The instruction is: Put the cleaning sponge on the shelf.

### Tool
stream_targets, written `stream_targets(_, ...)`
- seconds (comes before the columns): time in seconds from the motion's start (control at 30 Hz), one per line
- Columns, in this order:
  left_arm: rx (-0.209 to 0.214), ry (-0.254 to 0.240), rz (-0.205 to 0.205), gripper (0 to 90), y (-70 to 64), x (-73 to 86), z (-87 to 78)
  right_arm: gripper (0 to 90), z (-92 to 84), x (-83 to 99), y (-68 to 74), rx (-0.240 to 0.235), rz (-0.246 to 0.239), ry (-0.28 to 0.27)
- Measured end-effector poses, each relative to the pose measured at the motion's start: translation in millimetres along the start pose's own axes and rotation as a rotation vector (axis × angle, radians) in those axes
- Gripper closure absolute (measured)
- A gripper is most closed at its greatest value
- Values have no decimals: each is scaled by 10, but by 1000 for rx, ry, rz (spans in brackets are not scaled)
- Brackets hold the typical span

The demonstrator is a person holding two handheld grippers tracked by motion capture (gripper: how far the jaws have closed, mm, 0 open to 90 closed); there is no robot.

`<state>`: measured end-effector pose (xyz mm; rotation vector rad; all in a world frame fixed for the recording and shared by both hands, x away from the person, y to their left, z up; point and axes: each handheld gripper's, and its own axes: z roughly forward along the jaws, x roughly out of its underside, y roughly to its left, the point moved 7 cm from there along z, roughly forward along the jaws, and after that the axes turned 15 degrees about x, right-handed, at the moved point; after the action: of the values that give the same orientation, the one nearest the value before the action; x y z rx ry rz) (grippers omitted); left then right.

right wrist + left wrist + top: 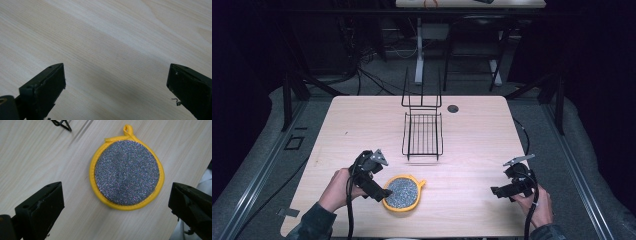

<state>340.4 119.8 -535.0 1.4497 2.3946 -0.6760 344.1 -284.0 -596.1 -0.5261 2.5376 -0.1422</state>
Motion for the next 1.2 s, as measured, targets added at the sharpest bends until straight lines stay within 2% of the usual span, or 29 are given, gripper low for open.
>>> stream_targets(0.27, 25, 53, 31, 0, -17, -99, 111, 14, -2, -1, 0, 0, -4, -1)
stream_targets(0.7, 76, 119, 45, 18, -34, -154, 333, 10, -9, 0, 17, -8, -10, 8)
stream_targets(1.2, 84, 140, 79, 38, -71, -317, 446, 11, -9, -5, 20, -9, -10, 0)
